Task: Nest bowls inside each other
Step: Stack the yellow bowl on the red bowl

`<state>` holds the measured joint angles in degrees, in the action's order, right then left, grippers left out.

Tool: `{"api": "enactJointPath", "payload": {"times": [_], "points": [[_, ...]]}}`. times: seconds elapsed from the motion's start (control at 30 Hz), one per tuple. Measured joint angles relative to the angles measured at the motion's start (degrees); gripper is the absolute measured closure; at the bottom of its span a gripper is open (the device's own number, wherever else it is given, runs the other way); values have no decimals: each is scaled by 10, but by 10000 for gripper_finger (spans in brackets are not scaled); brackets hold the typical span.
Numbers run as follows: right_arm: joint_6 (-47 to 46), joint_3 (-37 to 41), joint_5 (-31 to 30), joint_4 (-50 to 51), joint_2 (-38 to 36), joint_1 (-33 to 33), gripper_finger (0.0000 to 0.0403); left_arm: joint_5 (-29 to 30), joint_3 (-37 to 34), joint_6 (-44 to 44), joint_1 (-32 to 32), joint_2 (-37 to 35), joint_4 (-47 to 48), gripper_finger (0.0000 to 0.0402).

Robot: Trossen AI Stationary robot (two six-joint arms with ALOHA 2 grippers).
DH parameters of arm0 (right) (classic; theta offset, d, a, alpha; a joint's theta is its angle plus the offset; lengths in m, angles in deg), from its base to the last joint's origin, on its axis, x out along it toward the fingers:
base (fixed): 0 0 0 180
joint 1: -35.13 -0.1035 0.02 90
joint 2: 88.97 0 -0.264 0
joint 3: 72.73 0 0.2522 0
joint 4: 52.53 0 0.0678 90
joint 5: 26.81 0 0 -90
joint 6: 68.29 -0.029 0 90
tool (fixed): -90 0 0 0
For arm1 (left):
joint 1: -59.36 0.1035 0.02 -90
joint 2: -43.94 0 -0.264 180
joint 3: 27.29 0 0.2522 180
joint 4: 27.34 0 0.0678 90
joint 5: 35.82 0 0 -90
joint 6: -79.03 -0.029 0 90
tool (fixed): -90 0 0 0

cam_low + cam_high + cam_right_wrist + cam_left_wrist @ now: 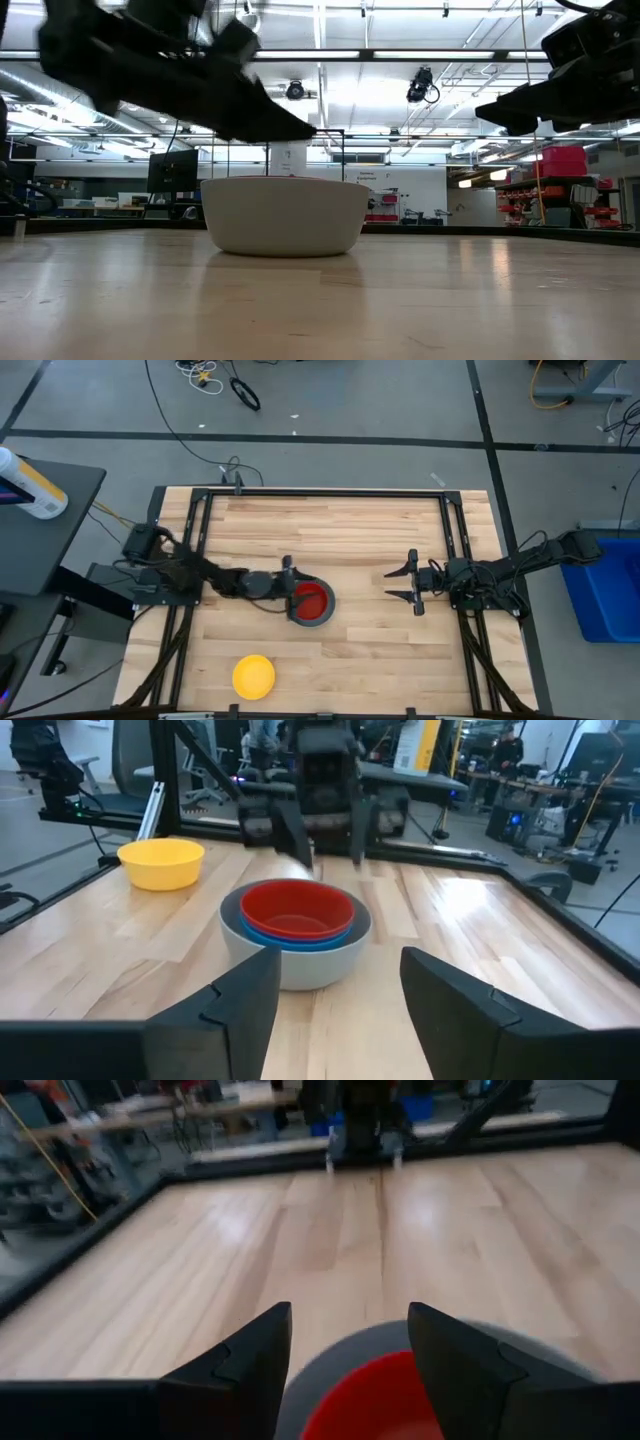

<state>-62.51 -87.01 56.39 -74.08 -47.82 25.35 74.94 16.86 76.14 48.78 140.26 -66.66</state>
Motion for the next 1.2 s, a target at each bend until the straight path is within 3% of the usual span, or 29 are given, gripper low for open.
{"api": "enactJointPath", "payload": {"times": [0.27, 0.7, 0.87, 1.2], "points": [[-13, 0, 15, 5, 0, 0, 201, 74, -89, 28, -98, -147, 20, 191], [-35, 0, 56, 9, 0, -1, 224, 199, -94, 257, -311, -269, 328, 191], [-45, 0, 56, 9, 0, -1, 231, 201, -94, 331, -368, -293, 357, 183], [-64, 0, 60, 21, 0, -1, 245, 160, -94, 444, -421, -294, 373, 153]]}}
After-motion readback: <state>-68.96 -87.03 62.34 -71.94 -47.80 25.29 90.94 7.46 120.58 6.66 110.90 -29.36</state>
